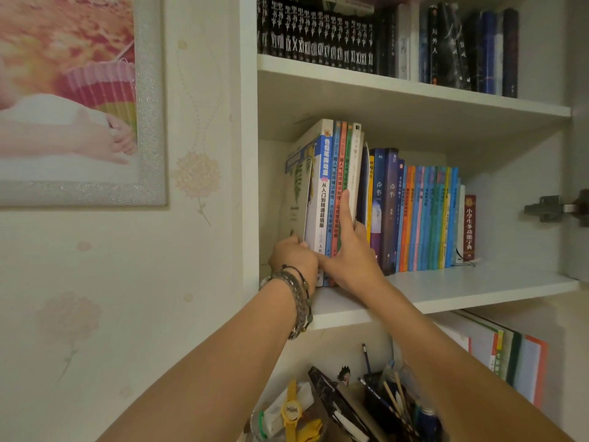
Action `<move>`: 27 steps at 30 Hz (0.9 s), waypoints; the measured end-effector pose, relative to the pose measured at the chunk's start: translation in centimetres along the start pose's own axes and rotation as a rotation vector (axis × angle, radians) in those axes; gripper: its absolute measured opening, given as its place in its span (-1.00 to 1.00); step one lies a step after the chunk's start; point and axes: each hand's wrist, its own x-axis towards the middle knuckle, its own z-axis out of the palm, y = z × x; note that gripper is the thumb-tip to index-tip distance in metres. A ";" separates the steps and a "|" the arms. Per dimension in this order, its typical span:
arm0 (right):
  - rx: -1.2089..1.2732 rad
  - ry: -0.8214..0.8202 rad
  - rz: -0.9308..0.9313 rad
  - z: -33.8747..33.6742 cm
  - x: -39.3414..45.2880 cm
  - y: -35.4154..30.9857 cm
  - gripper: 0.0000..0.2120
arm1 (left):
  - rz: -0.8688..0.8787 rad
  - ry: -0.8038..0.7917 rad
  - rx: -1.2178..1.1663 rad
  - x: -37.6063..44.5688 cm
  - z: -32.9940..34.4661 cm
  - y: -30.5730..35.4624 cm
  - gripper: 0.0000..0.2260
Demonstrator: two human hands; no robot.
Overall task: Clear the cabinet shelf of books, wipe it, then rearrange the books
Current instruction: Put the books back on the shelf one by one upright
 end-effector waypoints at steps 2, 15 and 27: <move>0.023 -0.005 0.001 0.1 -0.1 0.0 0.13 | 0.001 -0.010 -0.005 -0.1 -0.2 0.0 -0.61; 0.101 0.207 0.036 -0.5 -1.1 0.9 0.02 | 0.163 -0.164 0.173 -2.0 -1.0 0.0 -0.70; -0.262 0.062 0.012 -1.3 -1.1 1.2 -0.13 | 0.256 -0.117 0.349 -1.1 -0.7 -0.1 -0.52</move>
